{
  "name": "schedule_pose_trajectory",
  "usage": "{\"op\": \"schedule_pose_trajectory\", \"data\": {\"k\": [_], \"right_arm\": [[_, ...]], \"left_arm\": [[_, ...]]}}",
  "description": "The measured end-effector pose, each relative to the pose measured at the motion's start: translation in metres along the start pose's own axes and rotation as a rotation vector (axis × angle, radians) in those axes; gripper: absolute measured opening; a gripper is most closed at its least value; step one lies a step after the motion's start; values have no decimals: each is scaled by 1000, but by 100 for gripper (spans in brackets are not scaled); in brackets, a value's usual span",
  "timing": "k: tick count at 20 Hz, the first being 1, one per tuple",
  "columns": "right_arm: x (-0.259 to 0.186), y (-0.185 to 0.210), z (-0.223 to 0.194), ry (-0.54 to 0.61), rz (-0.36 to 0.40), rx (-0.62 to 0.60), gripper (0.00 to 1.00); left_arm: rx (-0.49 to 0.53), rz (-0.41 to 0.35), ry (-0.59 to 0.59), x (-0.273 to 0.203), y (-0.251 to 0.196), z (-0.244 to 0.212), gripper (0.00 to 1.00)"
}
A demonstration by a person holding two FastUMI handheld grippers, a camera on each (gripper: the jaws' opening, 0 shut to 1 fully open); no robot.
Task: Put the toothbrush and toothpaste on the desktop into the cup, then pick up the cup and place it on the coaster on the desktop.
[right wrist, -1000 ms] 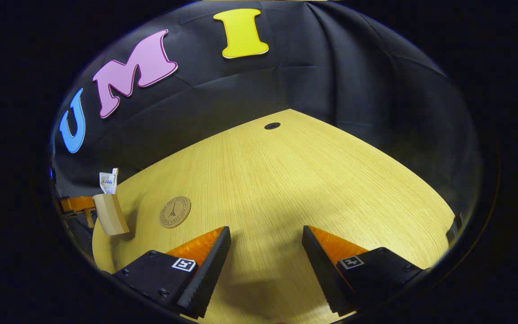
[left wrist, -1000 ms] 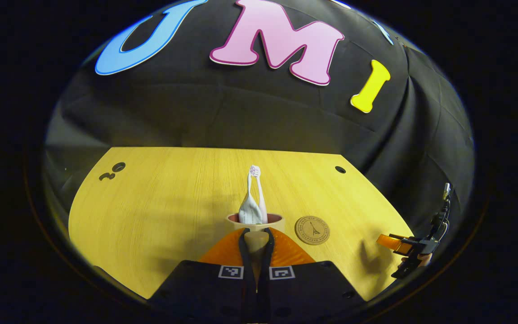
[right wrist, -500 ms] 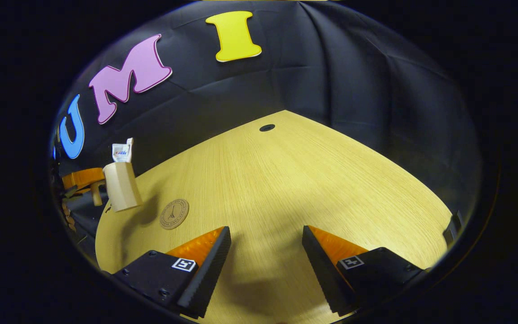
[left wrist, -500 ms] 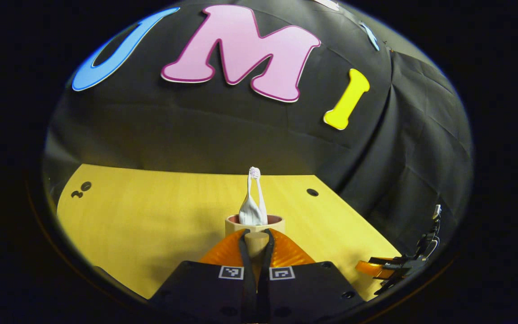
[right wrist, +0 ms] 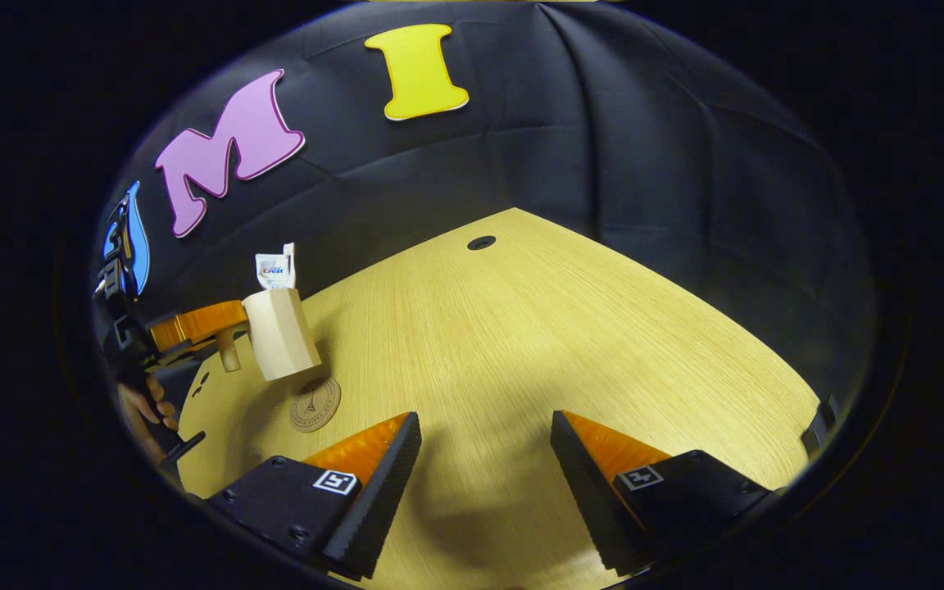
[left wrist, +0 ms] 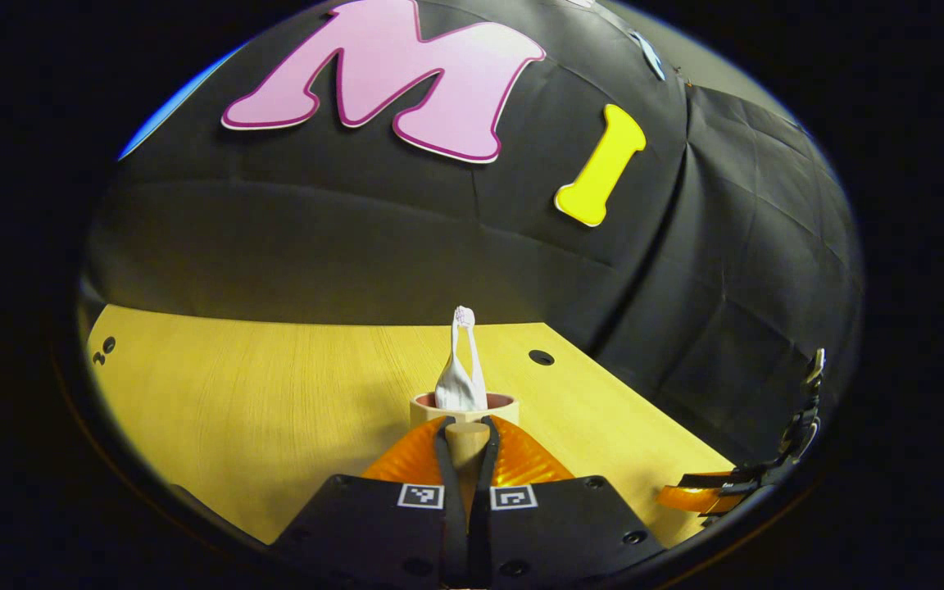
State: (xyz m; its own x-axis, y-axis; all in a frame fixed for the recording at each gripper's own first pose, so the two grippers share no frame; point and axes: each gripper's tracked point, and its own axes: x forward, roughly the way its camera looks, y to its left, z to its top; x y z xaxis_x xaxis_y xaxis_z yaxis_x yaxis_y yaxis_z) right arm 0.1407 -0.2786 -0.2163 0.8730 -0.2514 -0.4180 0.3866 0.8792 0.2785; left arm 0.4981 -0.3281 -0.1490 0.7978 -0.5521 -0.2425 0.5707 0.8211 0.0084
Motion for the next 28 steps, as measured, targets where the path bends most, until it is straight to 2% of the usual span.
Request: {"op": "schedule_pose_trajectory", "data": {"k": [4, 10, 15, 23, 24, 25, 26, 27, 28], "right_arm": [[4, 1, 5, -10, 7, -4, 98], [4, 10, 9, -21, 27, -31, 98], [-4, 12, -1, -10, 36, -61, 98], [-25, 19, -10, -2, 73, -69, 98], [-29, 19, -9, -6, 77, -69, 98], [-31, 20, -7, -9, 80, -69, 98], [-35, 20, -5, -12, 83, -69, 98], [-37, 20, -2, -17, 86, -70, 98], [-39, 20, 1, -21, 87, -72, 98]], "left_arm": [[89, -22, -3, 0, -7, -15, 6], [62, -17, -5, -16, -8, -30, 6], [102, -11, -7, -27, -17, -50, 8], [100, 49, 75, -51, -16, -90, 21], [103, 65, 83, -55, -15, -91, 24], [105, 77, 76, -58, -14, -90, 31], [100, 82, 72, -63, -16, -86, 30], [92, 86, 69, -67, -16, -84, 32], [81, 96, 69, -72, -15, -80, 50]]}}
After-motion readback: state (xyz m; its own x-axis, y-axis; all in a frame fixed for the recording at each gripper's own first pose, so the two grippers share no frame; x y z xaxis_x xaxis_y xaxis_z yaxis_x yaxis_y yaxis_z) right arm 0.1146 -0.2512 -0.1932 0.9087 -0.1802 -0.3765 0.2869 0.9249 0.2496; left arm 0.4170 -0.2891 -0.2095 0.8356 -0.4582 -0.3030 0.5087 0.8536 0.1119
